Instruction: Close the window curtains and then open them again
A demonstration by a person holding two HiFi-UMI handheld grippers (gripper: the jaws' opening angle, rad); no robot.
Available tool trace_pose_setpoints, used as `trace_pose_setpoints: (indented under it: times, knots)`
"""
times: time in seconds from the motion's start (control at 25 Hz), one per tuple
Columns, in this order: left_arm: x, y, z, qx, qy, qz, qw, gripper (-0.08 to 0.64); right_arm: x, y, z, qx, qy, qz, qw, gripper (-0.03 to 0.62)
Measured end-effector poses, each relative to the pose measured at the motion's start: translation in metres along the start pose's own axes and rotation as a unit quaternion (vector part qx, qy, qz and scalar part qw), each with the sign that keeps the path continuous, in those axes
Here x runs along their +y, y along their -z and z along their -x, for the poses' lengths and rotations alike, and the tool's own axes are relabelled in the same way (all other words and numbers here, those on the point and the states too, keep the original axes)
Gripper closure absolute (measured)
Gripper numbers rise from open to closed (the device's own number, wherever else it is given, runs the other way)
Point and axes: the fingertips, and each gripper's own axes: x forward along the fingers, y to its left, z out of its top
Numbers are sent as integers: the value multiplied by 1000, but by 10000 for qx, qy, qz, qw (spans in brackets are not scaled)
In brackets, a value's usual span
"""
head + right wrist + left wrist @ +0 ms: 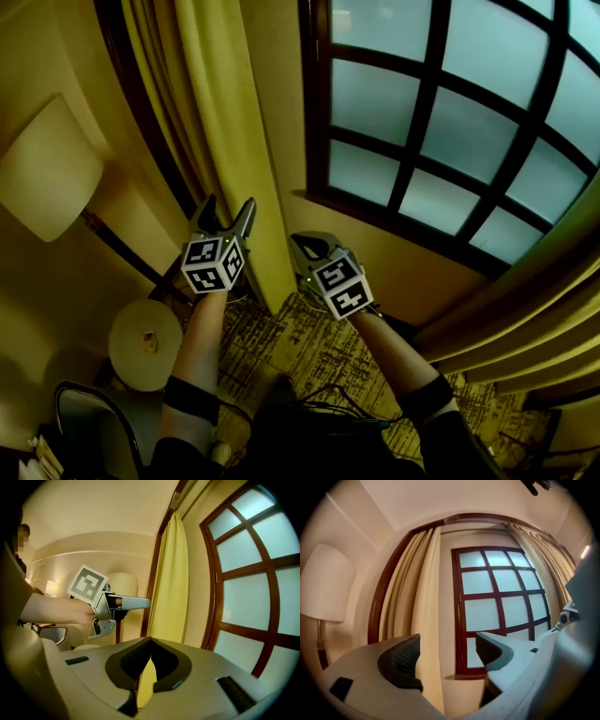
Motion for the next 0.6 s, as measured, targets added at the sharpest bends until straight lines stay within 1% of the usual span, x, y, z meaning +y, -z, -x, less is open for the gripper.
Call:
trace_pose_setpoints:
  times: [0.04, 0.08, 0.2, 0.36, 0.6]
  knots:
    - [15, -7, -13, -44, 8, -44, 10000, 178, -5, -11, -15, -30, 43, 1, 10000, 591]
    - [28, -14, -26, -79, 18, -91, 9999, 160, -10, -22, -29, -60, 87, -4, 9999, 591]
    - [62, -36, -64, -175, 84, -278, 9994, 121, -28, -53, -66, -147, 249, 32, 9996, 591]
    - [96, -71, -104, -344, 158, -532, 9979, 97, -41, -90, -110, -281, 395, 89, 9988, 591]
    - [123, -115, -146, -628, 261, -854, 9940, 60, -52, -131, -160, -426, 590, 188, 9972, 589]
